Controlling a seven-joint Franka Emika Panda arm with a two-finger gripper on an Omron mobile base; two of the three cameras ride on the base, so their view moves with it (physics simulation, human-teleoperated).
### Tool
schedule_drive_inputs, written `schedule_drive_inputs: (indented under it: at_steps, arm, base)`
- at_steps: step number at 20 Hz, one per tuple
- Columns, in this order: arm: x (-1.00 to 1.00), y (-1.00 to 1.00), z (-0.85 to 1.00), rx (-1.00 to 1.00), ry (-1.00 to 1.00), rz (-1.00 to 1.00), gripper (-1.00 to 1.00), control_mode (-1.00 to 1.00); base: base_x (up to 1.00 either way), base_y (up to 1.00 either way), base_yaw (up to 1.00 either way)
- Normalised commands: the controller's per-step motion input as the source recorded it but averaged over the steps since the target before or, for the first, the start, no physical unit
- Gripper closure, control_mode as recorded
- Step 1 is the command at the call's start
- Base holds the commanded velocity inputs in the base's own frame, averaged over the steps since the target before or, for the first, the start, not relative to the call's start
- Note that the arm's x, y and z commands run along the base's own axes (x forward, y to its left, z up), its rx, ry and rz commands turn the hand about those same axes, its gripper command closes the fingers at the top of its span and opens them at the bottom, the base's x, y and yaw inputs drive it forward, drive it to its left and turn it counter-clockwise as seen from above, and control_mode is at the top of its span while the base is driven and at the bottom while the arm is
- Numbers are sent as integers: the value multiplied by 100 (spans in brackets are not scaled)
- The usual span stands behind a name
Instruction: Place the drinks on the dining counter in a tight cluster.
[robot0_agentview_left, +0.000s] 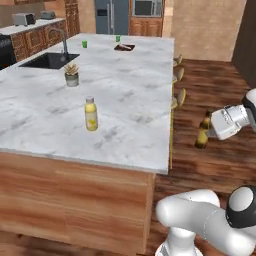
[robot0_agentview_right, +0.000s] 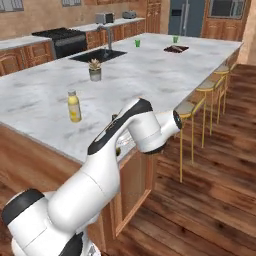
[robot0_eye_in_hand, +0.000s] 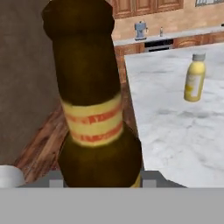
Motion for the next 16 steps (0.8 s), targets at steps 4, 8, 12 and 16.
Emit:
schedule_drive_inputs:
  at_steps: [4,8,12,16]
  arm:
    - [0,0,0,0,0,0,100,100]
    - [0,0,0,0,0,0,100,100]
    - [0,0,0,0,0,0,100,100]
    - [0,0,0,0,0,0,100,100]
  base:
    - [0,-87,76]
    - [0,-100,57]
    - [0,-96,20]
    - [1,-78,2]
